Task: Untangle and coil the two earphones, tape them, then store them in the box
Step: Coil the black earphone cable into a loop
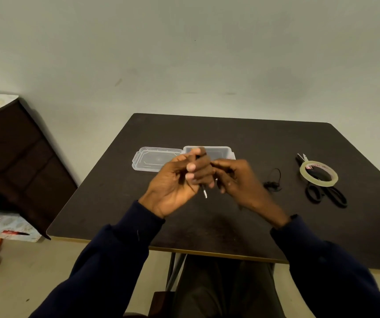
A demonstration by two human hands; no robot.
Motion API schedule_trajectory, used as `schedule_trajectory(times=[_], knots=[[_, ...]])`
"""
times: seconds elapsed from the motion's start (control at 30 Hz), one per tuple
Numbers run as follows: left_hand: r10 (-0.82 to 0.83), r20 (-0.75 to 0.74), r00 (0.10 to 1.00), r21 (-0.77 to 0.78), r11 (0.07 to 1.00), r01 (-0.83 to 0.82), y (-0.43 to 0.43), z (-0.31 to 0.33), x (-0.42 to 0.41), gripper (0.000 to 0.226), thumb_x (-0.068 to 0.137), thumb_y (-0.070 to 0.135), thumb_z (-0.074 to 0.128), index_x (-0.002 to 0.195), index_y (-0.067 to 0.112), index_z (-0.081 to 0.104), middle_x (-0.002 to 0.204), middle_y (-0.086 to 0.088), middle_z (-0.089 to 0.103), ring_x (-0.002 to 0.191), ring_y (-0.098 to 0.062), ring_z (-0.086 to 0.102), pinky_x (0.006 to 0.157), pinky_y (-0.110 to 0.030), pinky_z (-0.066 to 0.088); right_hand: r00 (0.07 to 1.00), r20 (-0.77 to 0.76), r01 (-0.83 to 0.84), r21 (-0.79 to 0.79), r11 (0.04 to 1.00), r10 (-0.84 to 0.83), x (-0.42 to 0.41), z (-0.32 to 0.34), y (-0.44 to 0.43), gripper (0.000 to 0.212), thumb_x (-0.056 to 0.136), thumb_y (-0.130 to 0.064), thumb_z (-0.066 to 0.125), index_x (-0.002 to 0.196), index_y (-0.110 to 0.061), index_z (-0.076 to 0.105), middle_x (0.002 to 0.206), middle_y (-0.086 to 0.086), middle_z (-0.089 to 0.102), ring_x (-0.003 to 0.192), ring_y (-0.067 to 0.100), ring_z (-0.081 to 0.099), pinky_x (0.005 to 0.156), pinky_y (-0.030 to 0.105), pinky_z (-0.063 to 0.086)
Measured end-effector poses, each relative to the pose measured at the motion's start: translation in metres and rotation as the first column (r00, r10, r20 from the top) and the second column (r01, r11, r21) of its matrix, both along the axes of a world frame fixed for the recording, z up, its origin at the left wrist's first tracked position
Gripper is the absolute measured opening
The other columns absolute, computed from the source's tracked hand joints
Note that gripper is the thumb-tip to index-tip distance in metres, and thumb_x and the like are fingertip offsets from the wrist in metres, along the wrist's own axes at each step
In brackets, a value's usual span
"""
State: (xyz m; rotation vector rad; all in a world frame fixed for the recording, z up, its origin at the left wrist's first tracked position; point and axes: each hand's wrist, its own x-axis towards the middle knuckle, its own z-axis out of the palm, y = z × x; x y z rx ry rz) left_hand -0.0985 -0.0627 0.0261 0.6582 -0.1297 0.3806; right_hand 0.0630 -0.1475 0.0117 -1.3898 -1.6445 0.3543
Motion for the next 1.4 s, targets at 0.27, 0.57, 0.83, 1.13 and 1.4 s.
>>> schedule_trajectory(times=[0.27,0.57,0.83,1.13,1.4], knots=[[0.637,0.073,0.768,0.429,0.675,-0.600,0.024,0.007,0.012,0.026,0.103,0.022,0.041,0.103,0.003,0.057,0.125,-0.023,0.068,0.122,-0.035,0.064,0.104,-0.037,0.051,0.990,0.002,-0.136,-0.252,0.958,0.141,-0.035,-0.022,-0.018,0.023,0.108,-0.022,0.048,0.117,-0.012,0.067,0.068,0.000,0.065,0.056,0.006,0.059,0.061,0.017,0.046],[0.695,-0.211,0.688,0.896,0.419,-0.148,0.022,-0.033,0.011,0.037,0.111,0.016,0.033,0.088,0.007,0.060,0.063,-0.001,0.061,0.050,-0.011,0.055,0.049,-0.022,0.044,0.976,0.214,0.026,0.077,0.997,-0.042,0.002,0.041,-0.033,0.020,0.103,-0.008,0.056,0.094,-0.014,0.073,0.071,-0.025,0.058,0.064,0.000,0.058,0.061,0.008,0.038],[0.255,-0.298,0.920,0.476,0.875,-0.088,-0.006,-0.023,0.007,0.034,0.110,0.030,0.034,0.087,0.011,0.050,0.061,0.005,0.039,0.044,-0.001,0.028,0.047,-0.023,0.014,0.954,-0.002,0.296,0.171,0.940,-0.300,0.035,0.048,0.003,0.028,0.106,-0.021,0.053,0.094,-0.008,0.075,0.060,-0.017,0.059,0.055,0.002,0.054,0.056,0.010,0.037],[0.319,0.027,0.947,0.112,0.941,-0.320,0.000,0.006,0.012,0.020,0.103,0.004,0.036,0.113,0.006,0.053,0.109,-0.013,0.073,0.101,-0.025,0.072,0.087,-0.028,0.059,0.976,0.217,0.006,-0.060,0.998,0.008,-0.010,-0.009,-0.010,0.029,0.102,-0.002,0.056,0.095,-0.028,0.067,0.073,-0.032,0.060,0.069,-0.005,0.061,0.064,0.006,0.043],[0.636,-0.004,0.772,0.531,0.655,-0.537,0.013,-0.011,0.025,0.028,0.102,0.003,0.047,0.127,-0.003,0.059,0.133,-0.019,0.064,0.126,-0.031,0.061,0.110,-0.039,0.048,0.871,0.490,-0.025,-0.015,1.000,0.029,-0.017,0.000,-0.023,0.017,0.102,-0.023,0.059,0.109,-0.016,0.073,0.107,-0.002,0.074,0.097,0.014,0.068,0.080,0.035,0.059]])
